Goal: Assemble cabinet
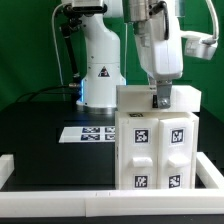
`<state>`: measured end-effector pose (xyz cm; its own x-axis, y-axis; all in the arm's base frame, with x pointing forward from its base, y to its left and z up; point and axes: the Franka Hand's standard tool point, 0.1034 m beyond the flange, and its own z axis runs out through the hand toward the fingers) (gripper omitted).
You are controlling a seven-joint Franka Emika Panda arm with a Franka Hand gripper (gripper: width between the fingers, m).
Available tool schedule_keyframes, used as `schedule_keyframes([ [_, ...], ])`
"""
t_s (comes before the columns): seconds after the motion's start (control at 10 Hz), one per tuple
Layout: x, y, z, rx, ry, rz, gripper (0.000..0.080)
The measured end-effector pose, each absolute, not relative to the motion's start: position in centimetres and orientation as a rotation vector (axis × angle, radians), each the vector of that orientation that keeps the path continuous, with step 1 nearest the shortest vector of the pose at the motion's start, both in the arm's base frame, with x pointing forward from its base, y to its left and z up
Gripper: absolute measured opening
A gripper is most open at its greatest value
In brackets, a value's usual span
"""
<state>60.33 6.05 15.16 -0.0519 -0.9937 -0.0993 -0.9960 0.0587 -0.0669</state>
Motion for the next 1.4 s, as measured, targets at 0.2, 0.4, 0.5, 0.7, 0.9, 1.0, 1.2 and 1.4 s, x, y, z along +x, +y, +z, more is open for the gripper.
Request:
schedule_keyframes([
  [0.2,60.5,6.2,16.0,-2.117,2.131,0.007,0.0789],
  [0.4,60.8,6.4,17.0,-2.126,2.101,-0.007,0.0797],
  [0.5,60.9,6.5,17.5,-2.132,2.084,-0.014,0.0797],
  [0.7,60.8,6.5,17.2,-2.174,2.047,-0.015,0.0797],
  [0.9,60.8,6.3,17.2,-2.389,1.829,-0.021,0.0797],
  [1.0,61.1,6.1,17.4,-2.483,1.696,-0.038,0.0797],
  [1.2,61.2,5.9,17.3,-2.686,1.362,-0.068,0.0797],
  [1.4,61.1,5.9,17.3,-2.785,1.156,-0.081,0.0797],
])
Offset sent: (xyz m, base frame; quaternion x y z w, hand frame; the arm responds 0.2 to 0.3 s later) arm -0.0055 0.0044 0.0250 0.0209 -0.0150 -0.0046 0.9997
